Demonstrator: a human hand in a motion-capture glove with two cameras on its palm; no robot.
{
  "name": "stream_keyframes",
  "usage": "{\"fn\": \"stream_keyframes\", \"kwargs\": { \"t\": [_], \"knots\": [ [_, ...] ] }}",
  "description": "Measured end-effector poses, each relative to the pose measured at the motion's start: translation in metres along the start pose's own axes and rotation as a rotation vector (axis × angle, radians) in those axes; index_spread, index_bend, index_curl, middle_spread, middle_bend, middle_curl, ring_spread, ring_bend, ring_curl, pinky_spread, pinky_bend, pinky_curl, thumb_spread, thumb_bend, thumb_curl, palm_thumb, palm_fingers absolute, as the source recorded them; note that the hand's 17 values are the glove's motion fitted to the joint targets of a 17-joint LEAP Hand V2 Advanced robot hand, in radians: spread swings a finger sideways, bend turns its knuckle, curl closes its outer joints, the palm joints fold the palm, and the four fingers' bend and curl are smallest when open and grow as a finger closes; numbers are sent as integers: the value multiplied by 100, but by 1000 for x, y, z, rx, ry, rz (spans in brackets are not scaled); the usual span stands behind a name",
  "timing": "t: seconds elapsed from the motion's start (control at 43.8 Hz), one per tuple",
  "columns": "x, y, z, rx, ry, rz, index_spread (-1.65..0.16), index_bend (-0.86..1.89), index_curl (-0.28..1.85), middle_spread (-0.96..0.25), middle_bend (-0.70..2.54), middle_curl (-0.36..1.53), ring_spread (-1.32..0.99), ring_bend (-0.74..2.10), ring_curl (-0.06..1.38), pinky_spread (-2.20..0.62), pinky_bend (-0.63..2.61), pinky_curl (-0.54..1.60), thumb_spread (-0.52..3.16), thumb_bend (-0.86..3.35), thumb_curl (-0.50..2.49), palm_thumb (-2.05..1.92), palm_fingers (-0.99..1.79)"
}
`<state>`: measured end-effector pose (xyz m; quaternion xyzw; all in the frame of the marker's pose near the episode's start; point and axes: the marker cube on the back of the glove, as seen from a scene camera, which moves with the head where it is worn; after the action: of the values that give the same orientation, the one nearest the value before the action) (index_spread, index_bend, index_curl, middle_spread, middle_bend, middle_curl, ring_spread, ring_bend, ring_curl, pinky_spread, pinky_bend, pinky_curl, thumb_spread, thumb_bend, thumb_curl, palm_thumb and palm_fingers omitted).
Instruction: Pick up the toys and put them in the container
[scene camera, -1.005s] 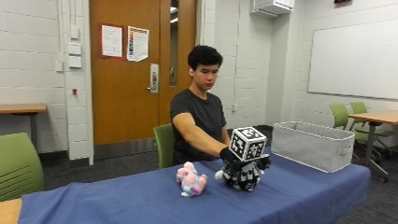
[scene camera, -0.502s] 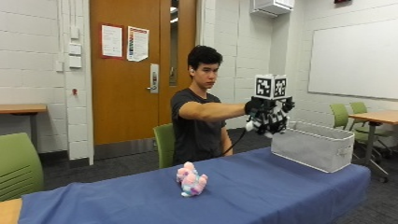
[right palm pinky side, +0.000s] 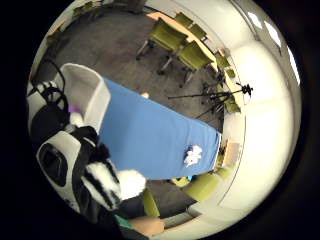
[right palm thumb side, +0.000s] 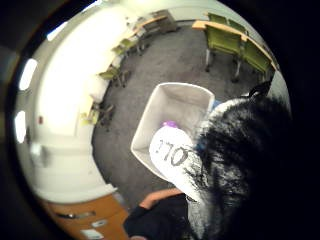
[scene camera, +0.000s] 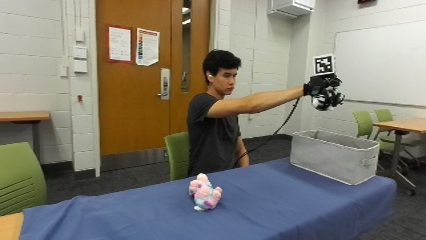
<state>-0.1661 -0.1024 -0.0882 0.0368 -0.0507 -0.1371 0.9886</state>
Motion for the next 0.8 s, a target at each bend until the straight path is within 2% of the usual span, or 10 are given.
{"fn": "stream_keyframes", "kwargs": {
  "t": [0.091,0.137,0.297,0.388,0.434,0.502,0.525,0.571,0.662,0.799],
  "knots": [
    [-46,-16,11,8,42,-58,-34,41,87,-35,89,63,-38,112,49,-40,77,36,68,12,89,52,117],
    [-41,-23,18,5,81,-61,-34,41,88,-35,89,63,-38,112,49,-41,76,36,68,12,90,51,117],
    [-17,-38,42,-18,-53,-151,-34,40,90,-35,89,64,-38,111,48,-40,77,36,68,11,95,51,116],
    [-17,-41,60,-81,-22,-95,-35,40,91,-35,89,64,-38,110,47,-40,77,36,68,11,98,51,116],
    [-11,-41,70,-149,28,-43,-35,41,92,-36,87,63,-39,104,45,-38,78,36,70,10,98,49,104],
    [0,-42,80,-215,88,46,-35,24,91,-30,64,58,-36,96,46,-29,95,44,90,-6,86,24,48],
    [2,-42,80,-214,86,66,-34,11,88,-25,53,56,-31,88,45,-25,104,47,91,-14,80,10,12],
    [2,-42,79,-194,60,78,-31,2,84,-17,46,54,-24,78,45,-20,116,52,89,-19,74,-8,-21],
    [-27,-32,76,-156,65,17,-31,0,66,-7,41,49,-17,64,34,-12,112,44,88,-16,64,-16,-22],
    [-30,-12,68,-112,209,-58,-30,6,56,-2,35,46,-11,57,28,-6,105,40,89,-14,53,-17,-19]
  ]
}}
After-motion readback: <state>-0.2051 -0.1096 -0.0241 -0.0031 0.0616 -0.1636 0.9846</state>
